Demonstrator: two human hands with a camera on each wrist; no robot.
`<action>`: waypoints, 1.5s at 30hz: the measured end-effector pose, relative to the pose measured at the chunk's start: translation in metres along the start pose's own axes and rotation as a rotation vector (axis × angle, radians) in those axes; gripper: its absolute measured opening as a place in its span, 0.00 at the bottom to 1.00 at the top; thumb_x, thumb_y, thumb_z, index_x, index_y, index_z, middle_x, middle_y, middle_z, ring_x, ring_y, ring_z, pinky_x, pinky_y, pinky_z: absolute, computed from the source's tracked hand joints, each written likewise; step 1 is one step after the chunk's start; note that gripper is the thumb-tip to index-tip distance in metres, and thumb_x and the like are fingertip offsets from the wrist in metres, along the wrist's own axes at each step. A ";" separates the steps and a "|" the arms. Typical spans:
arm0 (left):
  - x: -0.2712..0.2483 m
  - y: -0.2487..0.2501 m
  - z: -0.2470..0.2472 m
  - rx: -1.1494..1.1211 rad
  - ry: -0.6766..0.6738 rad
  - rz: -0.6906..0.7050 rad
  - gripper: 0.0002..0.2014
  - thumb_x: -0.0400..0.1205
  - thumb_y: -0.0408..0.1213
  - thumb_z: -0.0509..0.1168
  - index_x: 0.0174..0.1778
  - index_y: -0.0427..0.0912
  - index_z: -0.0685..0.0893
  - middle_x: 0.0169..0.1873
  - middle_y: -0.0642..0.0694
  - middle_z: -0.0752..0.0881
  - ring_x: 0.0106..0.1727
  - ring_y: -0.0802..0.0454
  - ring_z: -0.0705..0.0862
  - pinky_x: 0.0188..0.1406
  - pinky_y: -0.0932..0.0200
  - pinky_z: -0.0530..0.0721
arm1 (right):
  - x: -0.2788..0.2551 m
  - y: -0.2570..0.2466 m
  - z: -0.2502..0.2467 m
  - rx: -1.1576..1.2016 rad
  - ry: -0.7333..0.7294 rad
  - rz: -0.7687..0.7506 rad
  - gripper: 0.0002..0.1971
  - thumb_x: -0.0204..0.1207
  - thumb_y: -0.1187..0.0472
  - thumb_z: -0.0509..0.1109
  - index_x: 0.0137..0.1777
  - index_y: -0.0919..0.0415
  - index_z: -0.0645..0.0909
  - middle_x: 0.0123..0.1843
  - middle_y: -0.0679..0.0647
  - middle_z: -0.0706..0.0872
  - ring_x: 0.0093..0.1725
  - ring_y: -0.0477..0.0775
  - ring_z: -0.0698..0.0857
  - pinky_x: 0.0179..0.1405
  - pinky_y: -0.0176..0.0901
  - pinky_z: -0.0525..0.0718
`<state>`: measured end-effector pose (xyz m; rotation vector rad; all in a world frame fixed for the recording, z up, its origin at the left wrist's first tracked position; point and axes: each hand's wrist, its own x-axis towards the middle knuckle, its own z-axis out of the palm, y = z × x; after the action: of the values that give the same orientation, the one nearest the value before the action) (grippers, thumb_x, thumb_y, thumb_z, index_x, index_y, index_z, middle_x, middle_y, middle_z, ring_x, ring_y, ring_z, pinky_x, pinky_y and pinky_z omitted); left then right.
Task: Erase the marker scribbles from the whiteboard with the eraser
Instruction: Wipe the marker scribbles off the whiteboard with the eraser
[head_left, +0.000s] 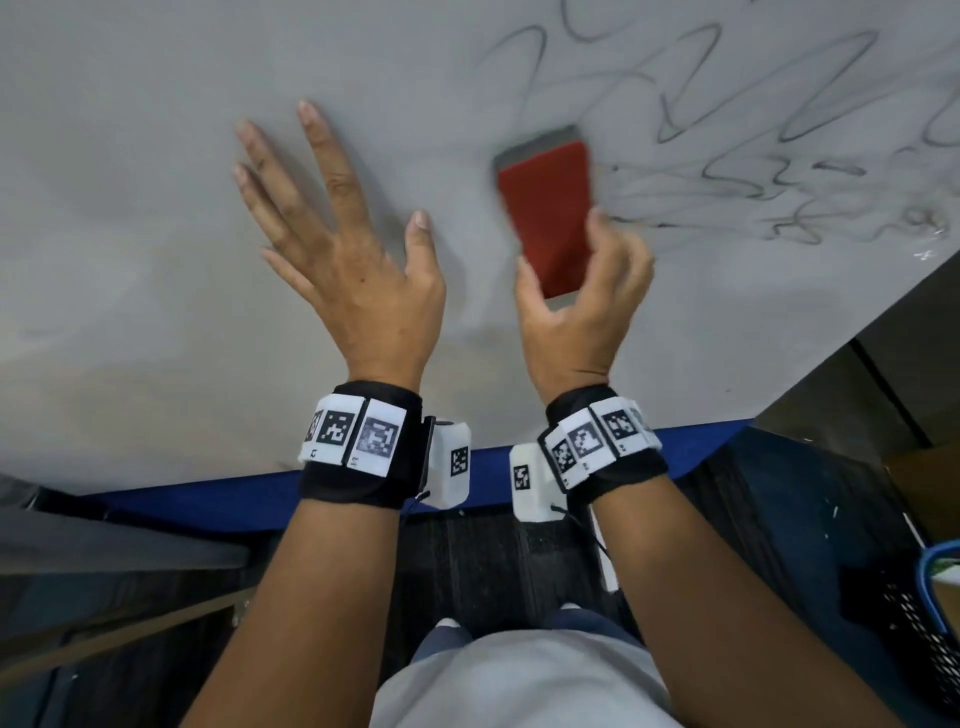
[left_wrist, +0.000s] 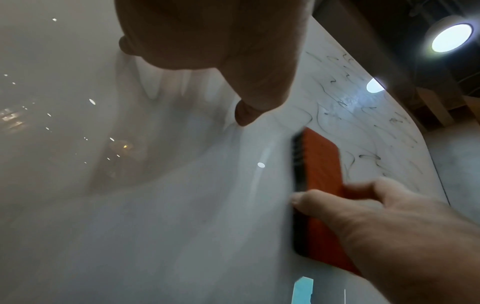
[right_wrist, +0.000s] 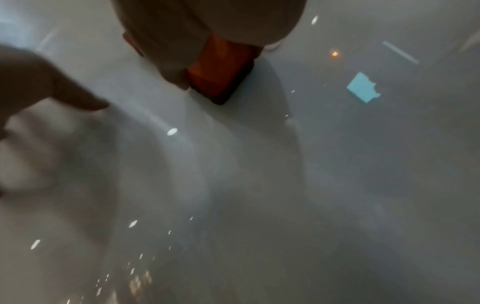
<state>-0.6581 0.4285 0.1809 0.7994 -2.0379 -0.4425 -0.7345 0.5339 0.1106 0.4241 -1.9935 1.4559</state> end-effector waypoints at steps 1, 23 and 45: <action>0.000 0.000 0.000 0.001 -0.001 0.003 0.44 0.77 0.45 0.68 0.87 0.39 0.56 0.85 0.29 0.50 0.86 0.30 0.47 0.79 0.27 0.52 | 0.007 0.005 -0.005 0.009 0.048 0.031 0.32 0.69 0.59 0.80 0.70 0.74 0.77 0.61 0.69 0.77 0.61 0.67 0.79 0.66 0.53 0.79; -0.029 0.036 0.042 -0.057 0.042 -0.052 0.41 0.81 0.49 0.65 0.86 0.37 0.56 0.84 0.27 0.48 0.85 0.30 0.47 0.81 0.46 0.47 | 0.014 0.046 -0.029 -0.043 -0.025 -0.003 0.31 0.70 0.58 0.80 0.71 0.68 0.75 0.62 0.70 0.77 0.62 0.63 0.74 0.65 0.55 0.78; -0.036 0.043 0.051 -0.103 0.053 -0.055 0.40 0.83 0.47 0.64 0.86 0.35 0.55 0.84 0.25 0.47 0.85 0.28 0.47 0.83 0.55 0.39 | 0.018 0.040 -0.036 -0.023 -0.050 0.045 0.31 0.69 0.54 0.80 0.68 0.59 0.70 0.62 0.66 0.76 0.61 0.63 0.76 0.58 0.61 0.83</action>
<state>-0.7019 0.4849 0.1554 0.7977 -1.9321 -0.5473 -0.7610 0.5830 0.0998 0.4127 -2.0695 1.4613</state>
